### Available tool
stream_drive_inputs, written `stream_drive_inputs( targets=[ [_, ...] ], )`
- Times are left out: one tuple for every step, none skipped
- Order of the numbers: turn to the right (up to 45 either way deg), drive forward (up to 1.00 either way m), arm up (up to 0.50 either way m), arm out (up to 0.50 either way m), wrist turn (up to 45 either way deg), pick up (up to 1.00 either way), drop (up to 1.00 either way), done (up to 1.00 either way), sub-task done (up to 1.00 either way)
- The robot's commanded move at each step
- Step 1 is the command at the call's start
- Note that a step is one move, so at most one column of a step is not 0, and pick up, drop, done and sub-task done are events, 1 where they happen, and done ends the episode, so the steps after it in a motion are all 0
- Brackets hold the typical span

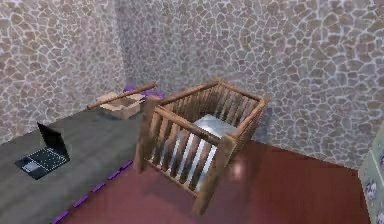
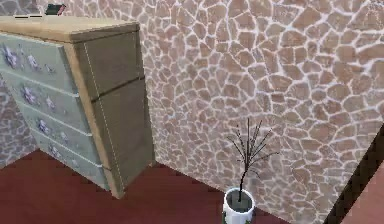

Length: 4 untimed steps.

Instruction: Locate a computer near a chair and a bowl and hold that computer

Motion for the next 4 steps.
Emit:
stream_drive_inputs(
  targets=[
    [45.0, 0.00, 0.00, 0.00, 0.0, 0.00, 0.00, 0.00, 0.00],
    [45.0, 0.00, 0.00, 0.00, 0.0, 0.00, 0.00, 0.00, 0.00],
    [45.0, 0.00, 0.00, 0.00, 0.0, 0.00, 0.00, 0.00, 0.00],
    [30.0, 0.00, 0.00, 0.00, 0.0, 0.00, 0.00, 0.00, 0.00]
  ],
)
